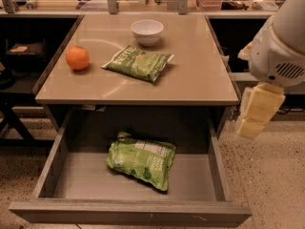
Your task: Pick green rice chip bag from top drawer and place on counter
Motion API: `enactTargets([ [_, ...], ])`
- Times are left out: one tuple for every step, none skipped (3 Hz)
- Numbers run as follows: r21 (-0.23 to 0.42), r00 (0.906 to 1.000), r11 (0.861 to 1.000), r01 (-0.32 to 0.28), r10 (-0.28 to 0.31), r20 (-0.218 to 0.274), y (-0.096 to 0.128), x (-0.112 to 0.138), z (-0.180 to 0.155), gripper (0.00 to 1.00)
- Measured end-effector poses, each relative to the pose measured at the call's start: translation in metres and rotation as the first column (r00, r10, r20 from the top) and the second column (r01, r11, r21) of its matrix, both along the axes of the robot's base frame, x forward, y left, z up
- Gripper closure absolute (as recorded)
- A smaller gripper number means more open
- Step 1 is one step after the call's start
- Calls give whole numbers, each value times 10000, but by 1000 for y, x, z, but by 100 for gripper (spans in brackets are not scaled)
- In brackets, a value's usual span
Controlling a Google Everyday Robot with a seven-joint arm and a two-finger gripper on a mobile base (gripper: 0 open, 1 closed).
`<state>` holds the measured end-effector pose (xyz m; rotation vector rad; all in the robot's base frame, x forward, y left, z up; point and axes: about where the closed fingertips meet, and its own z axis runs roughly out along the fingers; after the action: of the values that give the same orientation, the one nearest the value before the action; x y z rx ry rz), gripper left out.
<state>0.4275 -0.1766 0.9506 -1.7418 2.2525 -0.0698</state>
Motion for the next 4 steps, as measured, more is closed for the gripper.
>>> enactTargets([
  [-161, 9982, 9997, -173, 163, -584, 40, -6, -37, 0],
  [148, 9944, 9994, -302, 315, -1007, 64, -9, -58, 0],
  [168, 9942, 9994, -309, 324, -1029, 65, -10, -59, 0],
  [687, 9897, 9968, -419, 508, -1335, 81, -15, -85, 0],
])
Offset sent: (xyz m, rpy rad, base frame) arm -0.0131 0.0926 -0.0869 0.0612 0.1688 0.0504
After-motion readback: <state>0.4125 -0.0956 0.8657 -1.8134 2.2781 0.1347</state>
